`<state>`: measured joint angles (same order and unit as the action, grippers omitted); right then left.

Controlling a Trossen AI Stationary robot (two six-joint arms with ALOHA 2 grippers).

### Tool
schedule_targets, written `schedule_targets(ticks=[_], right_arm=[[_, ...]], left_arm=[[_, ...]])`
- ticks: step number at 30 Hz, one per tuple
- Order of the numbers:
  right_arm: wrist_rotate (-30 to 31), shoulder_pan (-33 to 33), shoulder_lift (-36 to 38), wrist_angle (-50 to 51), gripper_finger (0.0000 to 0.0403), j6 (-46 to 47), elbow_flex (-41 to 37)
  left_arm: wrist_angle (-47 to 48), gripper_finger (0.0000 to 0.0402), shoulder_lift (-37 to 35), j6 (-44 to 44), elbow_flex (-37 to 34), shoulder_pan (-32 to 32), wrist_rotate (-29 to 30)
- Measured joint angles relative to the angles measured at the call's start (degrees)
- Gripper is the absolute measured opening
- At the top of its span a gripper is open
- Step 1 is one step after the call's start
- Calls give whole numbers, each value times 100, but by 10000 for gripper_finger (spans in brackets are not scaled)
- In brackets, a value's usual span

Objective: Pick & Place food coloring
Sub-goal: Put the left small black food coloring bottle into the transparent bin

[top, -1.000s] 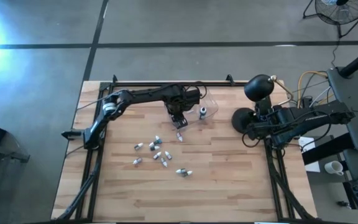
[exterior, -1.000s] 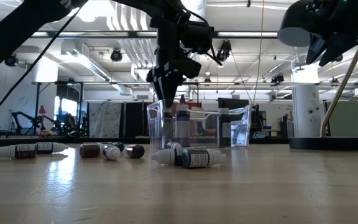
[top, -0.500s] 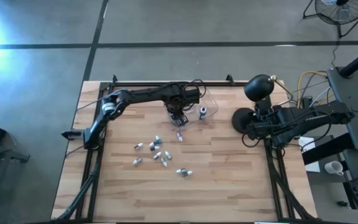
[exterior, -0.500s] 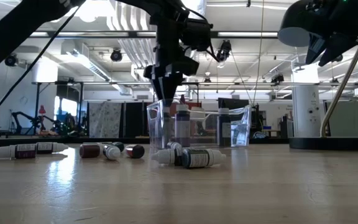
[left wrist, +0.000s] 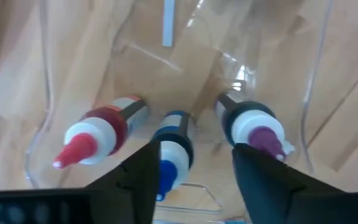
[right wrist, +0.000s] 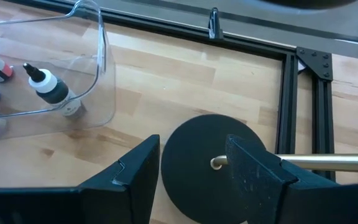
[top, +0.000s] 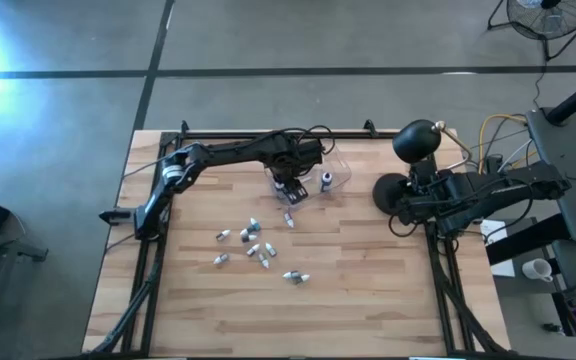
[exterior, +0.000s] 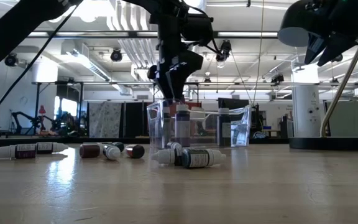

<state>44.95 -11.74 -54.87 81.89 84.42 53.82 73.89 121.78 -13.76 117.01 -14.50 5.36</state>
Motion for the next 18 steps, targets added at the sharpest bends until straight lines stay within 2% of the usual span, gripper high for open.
schedule_targets(ticks=[5,8,14,18], right_arm=[[1,1,0,-7,176,0,0],[0,2,0,-22,176,0,0],[2,2,0,-29,176,-2,0],[2,0,-2,-38,176,0,0]], left_arm=[[35,243,0,-95,0,0,-78],[250,269,-53,53,27,0,-43],[450,277,-473,-123,448,9,459],[791,277,-962,-415,747,88,487]])
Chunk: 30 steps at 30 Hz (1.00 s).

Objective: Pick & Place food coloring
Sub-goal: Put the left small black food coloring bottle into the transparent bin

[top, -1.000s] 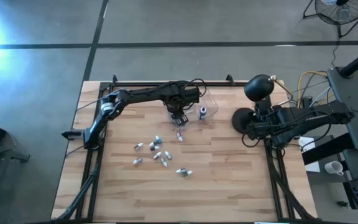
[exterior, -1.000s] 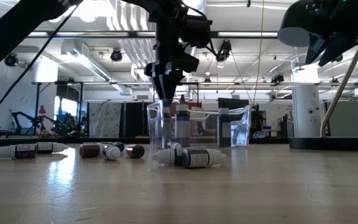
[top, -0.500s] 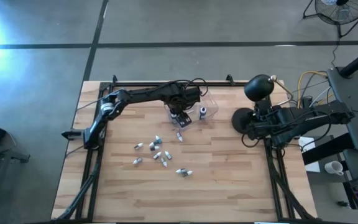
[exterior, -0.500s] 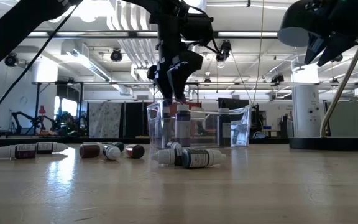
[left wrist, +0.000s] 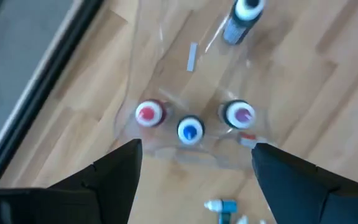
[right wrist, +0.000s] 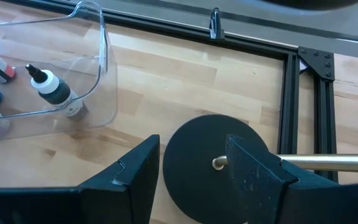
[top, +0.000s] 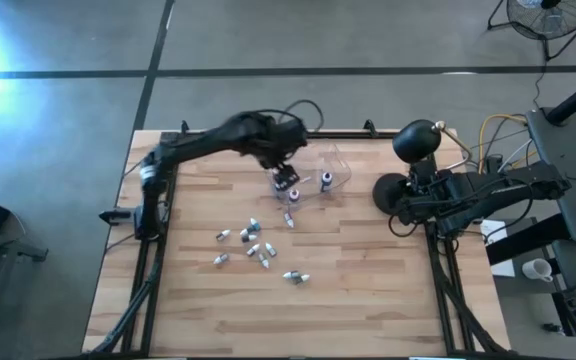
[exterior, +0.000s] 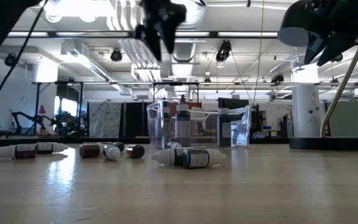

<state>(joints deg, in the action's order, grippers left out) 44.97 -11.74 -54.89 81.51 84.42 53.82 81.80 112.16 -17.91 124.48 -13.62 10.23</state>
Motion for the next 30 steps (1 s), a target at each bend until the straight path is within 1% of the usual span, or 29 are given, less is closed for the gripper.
schedule_targets(ticks=[2,4,6,7,10,13,15,19,22,24,25,27,30], right_arm=[[0,0,-1,-3,176,0,0],[0,2,-1,-2,176,0,0],[0,-1,-3,-6,176,0,0],[2,2,-3,-4,176,-2,0],[1,1,-4,-8,176,-1,0],[1,2,-6,-15,176,0,0],[0,1,-7,-20,176,0,0],[0,2,-7,-39,176,0,0],[0,2,-7,-55,176,0,0],[0,2,-7,-74,176,0,0],[0,2,-7,-76,176,0,0],[0,2,-7,-93,176,-2,0],[0,2,-7,-100,176,0,0]], left_arm=[[314,277,-381,-196,-69,70,184],[426,277,-810,-429,-370,204,730],[257,277,-1312,-536,-842,377,1224],[130,277,-1555,-566,-1079,459,1260],[-336,277,-2294,-727,-1866,685,984],[-718,277,-2931,-922,-2523,858,956],[-752,277,-3281,-939,-2815,904,960],[-888,277,-3864,-1561,-3286,941,1021],[-1071,277,-4252,-1543,-3845,1061,1044],[-1236,277,-4515,-1509,-4388,1159,863],[-1331,277,-4629,-1480,-4699,1200,605],[-1552,277,-4829,-1482,-5349,1234,-44],[-2062,277,-5011,-1738,-6303,1236,-1126]])
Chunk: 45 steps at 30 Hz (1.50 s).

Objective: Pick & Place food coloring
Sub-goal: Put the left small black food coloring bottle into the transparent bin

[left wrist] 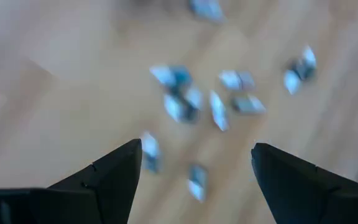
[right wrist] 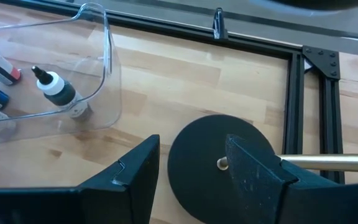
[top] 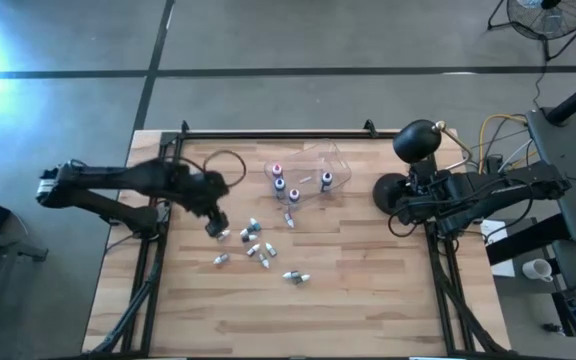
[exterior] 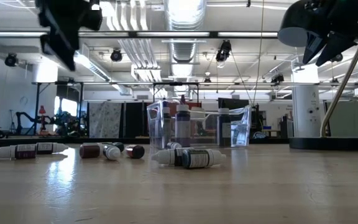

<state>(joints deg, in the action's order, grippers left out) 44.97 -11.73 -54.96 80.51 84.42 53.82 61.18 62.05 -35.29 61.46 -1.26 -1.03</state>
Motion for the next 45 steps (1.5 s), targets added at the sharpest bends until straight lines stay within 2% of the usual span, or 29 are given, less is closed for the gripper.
schedule_targets(ticks=[3,6,15,39,42,45], right_arm=[[0,0,0,-13,176,0,0],[0,0,2,-17,176,0,0],[0,0,4,-35,176,-1,0],[0,-1,4,-55,176,-1,0],[0,-1,4,-55,176,0,0],[0,-1,4,-57,176,0,0]], left_arm=[[-571,277,-38,-244,-757,-2,-1086],[-1081,277,-31,-403,-1280,13,-1454],[-1666,277,-16,-837,-2097,24,-1438],[-1761,277,-9,-608,-2142,24,-1418],[-1743,277,-9,-509,-2142,24,-1164],[-1699,277,34,-534,-2142,24,-435]])
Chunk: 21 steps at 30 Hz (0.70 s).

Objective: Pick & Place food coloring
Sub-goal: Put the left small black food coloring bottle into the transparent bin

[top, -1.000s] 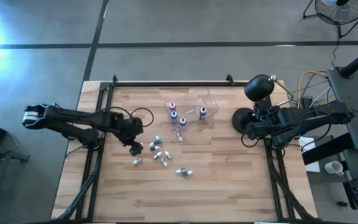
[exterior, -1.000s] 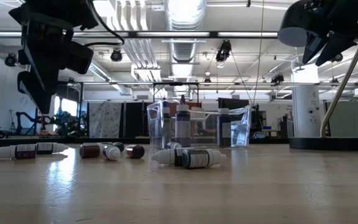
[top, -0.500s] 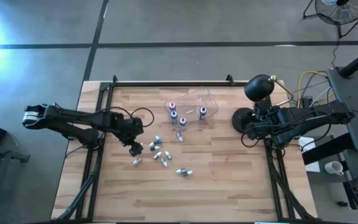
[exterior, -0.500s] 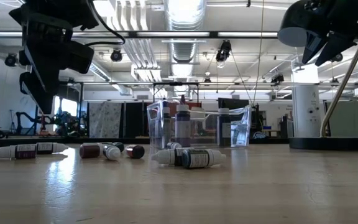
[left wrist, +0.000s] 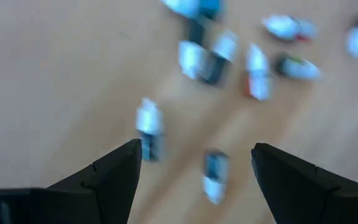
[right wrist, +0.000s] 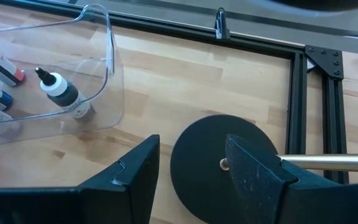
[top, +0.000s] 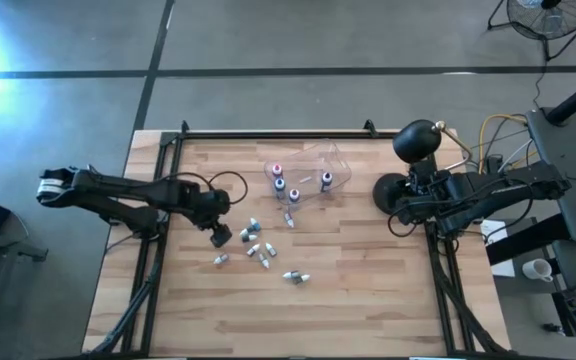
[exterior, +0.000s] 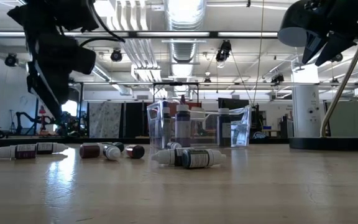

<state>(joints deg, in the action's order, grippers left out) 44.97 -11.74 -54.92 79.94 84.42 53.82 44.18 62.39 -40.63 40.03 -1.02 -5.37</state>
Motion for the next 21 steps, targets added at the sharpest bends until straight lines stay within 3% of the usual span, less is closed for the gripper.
schedule_targets(ticks=[3,21], right_arm=[[0,1,0,-6,176,-1,0],[0,-1,0,-104,176,0,0]], left_arm=[[-5,277,157,2,0,-3,455],[-147,278,1973,400,0,48,553]])
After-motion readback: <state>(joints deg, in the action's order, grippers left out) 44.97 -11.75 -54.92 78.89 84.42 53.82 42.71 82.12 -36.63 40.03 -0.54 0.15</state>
